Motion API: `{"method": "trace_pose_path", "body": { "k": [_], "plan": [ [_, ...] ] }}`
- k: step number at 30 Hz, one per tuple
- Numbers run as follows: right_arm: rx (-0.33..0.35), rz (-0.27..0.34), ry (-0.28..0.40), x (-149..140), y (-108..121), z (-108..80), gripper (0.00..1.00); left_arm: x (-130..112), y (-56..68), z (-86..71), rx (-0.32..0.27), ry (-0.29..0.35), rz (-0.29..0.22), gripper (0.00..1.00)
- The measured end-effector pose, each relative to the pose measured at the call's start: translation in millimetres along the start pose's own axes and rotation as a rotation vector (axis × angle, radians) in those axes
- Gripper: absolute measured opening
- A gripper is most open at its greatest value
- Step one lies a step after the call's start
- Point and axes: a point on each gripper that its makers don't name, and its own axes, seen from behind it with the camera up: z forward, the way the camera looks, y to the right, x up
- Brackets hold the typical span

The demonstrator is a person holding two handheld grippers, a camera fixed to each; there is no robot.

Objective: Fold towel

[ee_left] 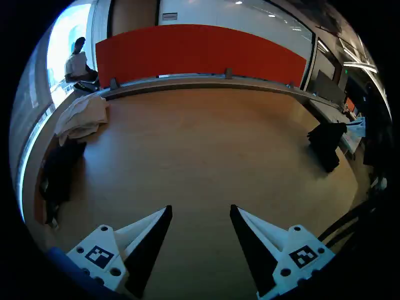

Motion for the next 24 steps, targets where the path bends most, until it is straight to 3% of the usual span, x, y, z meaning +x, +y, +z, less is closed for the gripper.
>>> {"method": "trace_pose_path", "body": {
  "k": [24],
  "plan": [
    [-0.046, 0.098, -0.175, -105.1, -6.5, 14.2, 0.02, -5.8, -6.4, -7.7, 0.019, -0.004, 0.001, 0.85]
  ]
}}
